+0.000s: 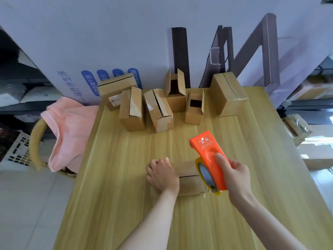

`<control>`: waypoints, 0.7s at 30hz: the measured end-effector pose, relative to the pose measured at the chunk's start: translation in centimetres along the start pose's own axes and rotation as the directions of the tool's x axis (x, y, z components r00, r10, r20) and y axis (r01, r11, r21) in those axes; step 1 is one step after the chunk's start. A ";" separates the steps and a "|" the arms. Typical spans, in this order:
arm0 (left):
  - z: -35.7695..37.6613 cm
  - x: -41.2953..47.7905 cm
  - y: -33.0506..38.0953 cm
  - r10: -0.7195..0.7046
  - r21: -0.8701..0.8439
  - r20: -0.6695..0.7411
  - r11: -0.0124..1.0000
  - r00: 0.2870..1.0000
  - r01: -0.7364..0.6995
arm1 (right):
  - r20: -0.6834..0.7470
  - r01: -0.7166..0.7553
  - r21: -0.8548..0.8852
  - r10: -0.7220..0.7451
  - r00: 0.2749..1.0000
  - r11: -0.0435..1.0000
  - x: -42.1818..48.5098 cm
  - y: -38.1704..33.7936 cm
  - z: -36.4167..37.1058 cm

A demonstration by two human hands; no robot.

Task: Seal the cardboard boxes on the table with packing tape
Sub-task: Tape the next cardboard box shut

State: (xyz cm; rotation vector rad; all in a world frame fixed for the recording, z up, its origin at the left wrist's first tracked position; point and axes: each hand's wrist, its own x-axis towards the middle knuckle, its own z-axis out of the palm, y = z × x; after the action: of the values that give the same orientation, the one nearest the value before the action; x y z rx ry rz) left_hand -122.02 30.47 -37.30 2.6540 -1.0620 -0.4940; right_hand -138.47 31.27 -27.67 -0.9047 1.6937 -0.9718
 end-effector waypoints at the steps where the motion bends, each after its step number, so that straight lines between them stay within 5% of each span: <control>1: -0.4 0.2 -0.3 0.011 -0.050 0.039 0.999 0.999 -0.009 | -0.007 0.005 -0.011 -0.006 1.000 1.000 -0.6 -0.1 0.2; 4: -2.1 1.0 -0.8 0.075 -0.191 0.153 0.981 0.985 -0.045 | -0.005 0.019 -0.014 -0.019 1.000 1.000 -2.0 -0.5 0.2; 7: -5.4 1.2 -0.9 0.224 -0.349 0.046 0.917 0.974 -0.195 | 0.010 0.042 -0.021 -0.042 0.999 0.999 -3.1 -1.4 -0.4; 9: -8.3 1.0 -0.6 0.299 -0.608 0.062 0.768 0.952 -0.202 | 0.054 0.060 -0.016 -0.059 0.997 0.998 -3.6 -2.3 -0.9; 11: -11.3 0.5 -0.1 0.382 -0.808 0.287 0.589 0.878 0.008 | 0.113 0.099 -0.018 -0.096 0.989 0.995 -3.9 -3.2 -1.5; 13: -13.8 0.0 0.2 0.447 -0.803 0.501 0.559 0.742 0.205 | 0.180 0.133 -0.016 -0.128 0.975 0.991 -4.0 -4.0 -1.9; 16: -16.0 -0.4 0.7 0.531 -0.764 0.619 0.580 0.578 0.284 | 0.281 0.175 -0.047 -0.155 0.947 0.984 -4.1 -5.1 -2.3; 18: -17.1 -0.6 1.1 0.571 -0.778 0.615 0.551 0.544 0.301 | 0.318 0.204 -0.081 -0.169 0.933 0.976 -4.1 -5.4 -2.4; 21: -18.1 -0.8 1.5 0.599 -0.832 0.526 0.508 0.604 0.222 | 0.339 0.245 -0.106 -0.197 0.920 0.964 -3.9 -5.8 -2.7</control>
State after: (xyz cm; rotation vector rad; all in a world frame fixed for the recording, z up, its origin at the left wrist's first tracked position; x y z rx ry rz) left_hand -116.32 31.66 -20.08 1.2981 -0.9086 -1.7142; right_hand -139.18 32.88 -20.42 -1.3029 1.4123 -0.7961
